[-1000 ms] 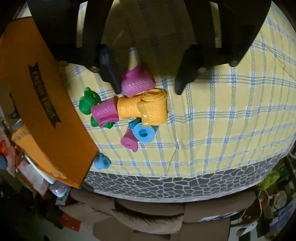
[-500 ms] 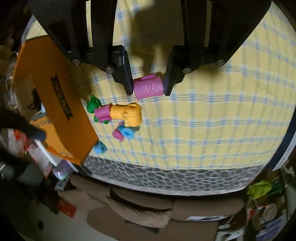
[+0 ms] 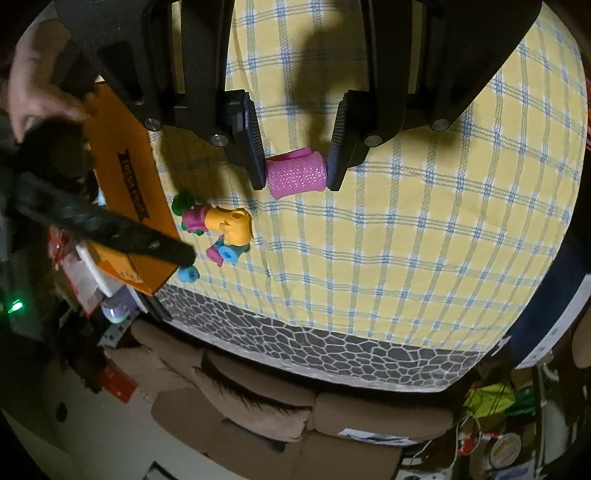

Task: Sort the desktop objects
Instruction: 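Lift the pink roller with the left tool while the right tool grasps the yellow roller, then carry the pink and yellow rollers over the orange box with both tools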

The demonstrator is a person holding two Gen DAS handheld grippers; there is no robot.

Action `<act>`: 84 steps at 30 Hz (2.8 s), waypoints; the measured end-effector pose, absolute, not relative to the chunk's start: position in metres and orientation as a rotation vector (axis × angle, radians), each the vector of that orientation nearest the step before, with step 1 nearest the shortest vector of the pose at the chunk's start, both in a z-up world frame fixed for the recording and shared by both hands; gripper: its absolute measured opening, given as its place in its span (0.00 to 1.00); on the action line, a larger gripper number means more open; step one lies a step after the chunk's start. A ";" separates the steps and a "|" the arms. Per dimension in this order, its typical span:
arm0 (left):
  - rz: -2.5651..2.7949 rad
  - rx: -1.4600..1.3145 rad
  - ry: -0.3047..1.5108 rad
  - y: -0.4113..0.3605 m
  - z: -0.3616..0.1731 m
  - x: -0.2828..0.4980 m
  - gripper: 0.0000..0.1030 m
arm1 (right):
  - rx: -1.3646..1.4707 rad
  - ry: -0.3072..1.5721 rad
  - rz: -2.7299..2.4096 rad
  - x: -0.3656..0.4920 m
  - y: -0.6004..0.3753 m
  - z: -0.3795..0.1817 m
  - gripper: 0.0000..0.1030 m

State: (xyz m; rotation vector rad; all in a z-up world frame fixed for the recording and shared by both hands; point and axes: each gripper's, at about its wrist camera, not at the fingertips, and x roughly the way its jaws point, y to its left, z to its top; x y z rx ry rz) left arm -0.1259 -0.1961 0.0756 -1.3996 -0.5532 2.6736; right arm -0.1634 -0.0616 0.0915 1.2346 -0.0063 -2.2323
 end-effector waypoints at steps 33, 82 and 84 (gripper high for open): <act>2.620 -1.345 -0.649 -0.207 0.085 -0.133 0.30 | 1.279 0.068 -2.160 -0.170 -0.094 0.042 0.29; 2.375 -1.202 -0.199 0.049 0.110 -0.115 0.30 | 1.348 -0.026 -2.437 -0.138 0.160 0.103 0.29; 2.364 -1.209 -0.177 0.058 0.106 -0.113 0.30 | 1.376 -0.036 -2.425 -0.139 0.166 0.097 0.29</act>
